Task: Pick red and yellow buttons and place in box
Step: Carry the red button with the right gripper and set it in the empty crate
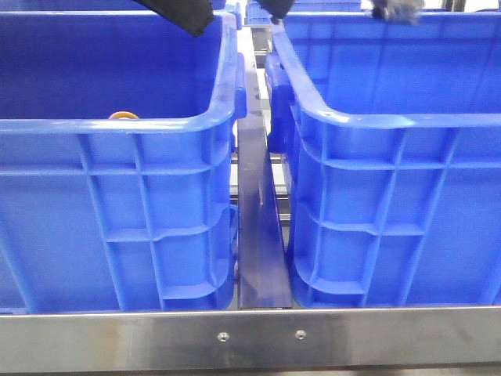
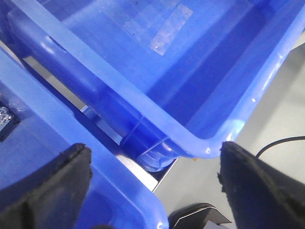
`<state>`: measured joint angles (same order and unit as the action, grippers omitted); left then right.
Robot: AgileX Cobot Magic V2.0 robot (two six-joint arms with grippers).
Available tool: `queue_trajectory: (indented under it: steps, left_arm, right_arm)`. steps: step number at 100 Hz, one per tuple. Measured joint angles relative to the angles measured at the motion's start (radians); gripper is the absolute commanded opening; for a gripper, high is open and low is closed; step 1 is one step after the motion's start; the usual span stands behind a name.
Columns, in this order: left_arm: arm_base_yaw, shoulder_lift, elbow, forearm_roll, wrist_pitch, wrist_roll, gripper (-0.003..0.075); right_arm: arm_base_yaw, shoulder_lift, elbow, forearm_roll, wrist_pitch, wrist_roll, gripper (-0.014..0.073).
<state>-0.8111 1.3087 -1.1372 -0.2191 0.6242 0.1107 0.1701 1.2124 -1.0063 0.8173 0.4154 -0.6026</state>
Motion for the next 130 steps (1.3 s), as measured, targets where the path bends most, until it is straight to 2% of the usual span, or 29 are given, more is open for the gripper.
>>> queue_trajectory:
  steps: [18, 47, 94, 130]
  left_arm:
    - [-0.041, 0.0, 0.0, -0.002, 0.0, 0.0, 0.0533]
    - [-0.049, 0.0, 0.0, -0.008, 0.0, 0.001, 0.0533]
    - [-0.049, 0.0, 0.0, -0.008, -0.002, 0.001, 0.0531]
    - [-0.049, 0.0, 0.0, -0.008, -0.002, 0.001, 0.0531]
  right_arm:
    - [0.0, 0.019, 0.103, -0.006, -0.224, -0.002, 0.0076]
    - [0.0, 0.155, 0.115, 0.005, -0.516, -0.004, 0.0076]
    - [-0.001, 0.488, -0.06, 0.016, -0.556, -0.005, 0.0076]
    - [-0.001, 0.577, -0.117, 0.016, -0.556, -0.005, 0.0076]
